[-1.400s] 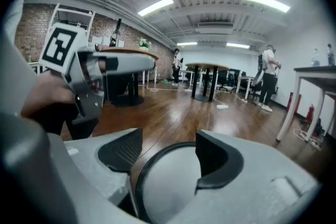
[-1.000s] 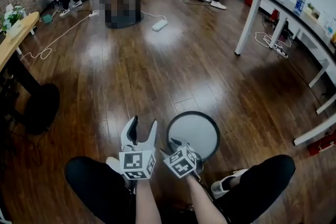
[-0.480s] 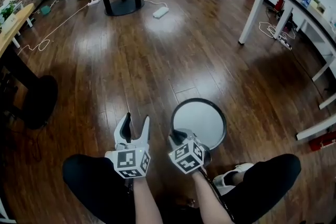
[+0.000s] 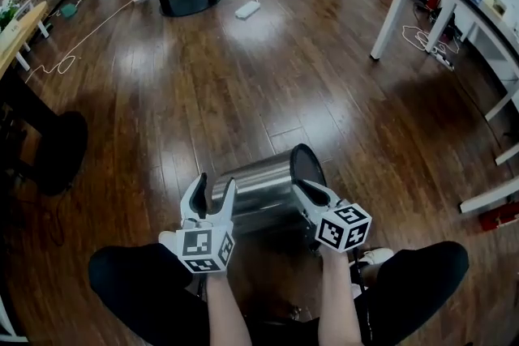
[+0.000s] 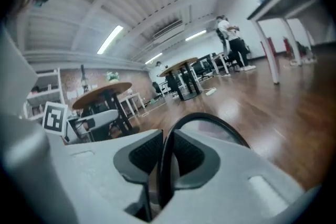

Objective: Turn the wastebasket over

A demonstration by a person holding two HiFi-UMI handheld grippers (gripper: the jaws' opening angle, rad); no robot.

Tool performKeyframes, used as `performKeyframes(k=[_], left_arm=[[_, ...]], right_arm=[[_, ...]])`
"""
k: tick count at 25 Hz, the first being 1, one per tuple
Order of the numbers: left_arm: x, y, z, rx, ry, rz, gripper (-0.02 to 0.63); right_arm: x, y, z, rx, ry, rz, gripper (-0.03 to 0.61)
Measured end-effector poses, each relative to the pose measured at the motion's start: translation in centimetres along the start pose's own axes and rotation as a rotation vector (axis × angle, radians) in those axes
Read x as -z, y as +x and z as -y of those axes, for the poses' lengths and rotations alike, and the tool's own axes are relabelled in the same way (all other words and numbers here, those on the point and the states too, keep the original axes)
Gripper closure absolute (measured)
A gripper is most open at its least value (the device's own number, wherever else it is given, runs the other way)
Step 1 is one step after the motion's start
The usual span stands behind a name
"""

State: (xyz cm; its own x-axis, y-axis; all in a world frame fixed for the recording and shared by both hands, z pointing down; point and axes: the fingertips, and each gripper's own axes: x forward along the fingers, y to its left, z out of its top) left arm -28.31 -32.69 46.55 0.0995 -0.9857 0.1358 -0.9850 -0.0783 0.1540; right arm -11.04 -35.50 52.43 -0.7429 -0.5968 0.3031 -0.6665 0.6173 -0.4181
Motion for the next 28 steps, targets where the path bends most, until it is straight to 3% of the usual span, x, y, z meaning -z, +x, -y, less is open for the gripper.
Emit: performKeyframes(k=[4, 9, 12, 17, 18, 20, 23, 28], left_arm=[[1.9, 0.6, 0.5, 0.018, -0.002, -0.048, 0.328], [4.3, 0.9, -0.1, 0.0, -0.012, -0.106, 0.328], [5.9, 1.0, 0.0, 0.006, -0.016, -0.142, 0.328], [8.4, 1.4, 0.7, 0.03, -0.014, -0.205, 0.327], [9.2, 1.5, 0.2, 0.02, -0.033, -0.221, 0.321], [11.3, 1.4, -1.5, -0.012, -0.128, -0.257, 0.276], [14.3, 0.8, -3.0, -0.012, -0.303, -0.298, 0.25], [19.5, 0.5, -0.5, 0.086, -0.433, -0.419, 0.266]], right_arm=[[2.8, -1.9, 5.8, 0.093, 0.07, -0.002, 0.529], [7.0, -4.5, 11.9, 0.29, 0.114, -0.096, 0.525], [8.4, -5.4, 13.5, 0.315, 0.176, -0.074, 0.523], [7.8, -5.3, 13.3, 0.356, 0.076, -0.096, 0.517], [7.5, -5.3, 13.1, 0.355, 0.063, -0.089, 0.482], [5.9, -5.5, 12.4, 0.344, 0.068, -0.033, 0.346], [3.7, -6.0, 12.1, 0.349, 0.081, 0.03, 0.334], [6.5, -6.2, 13.2, 0.419, 0.067, -0.094, 0.334]])
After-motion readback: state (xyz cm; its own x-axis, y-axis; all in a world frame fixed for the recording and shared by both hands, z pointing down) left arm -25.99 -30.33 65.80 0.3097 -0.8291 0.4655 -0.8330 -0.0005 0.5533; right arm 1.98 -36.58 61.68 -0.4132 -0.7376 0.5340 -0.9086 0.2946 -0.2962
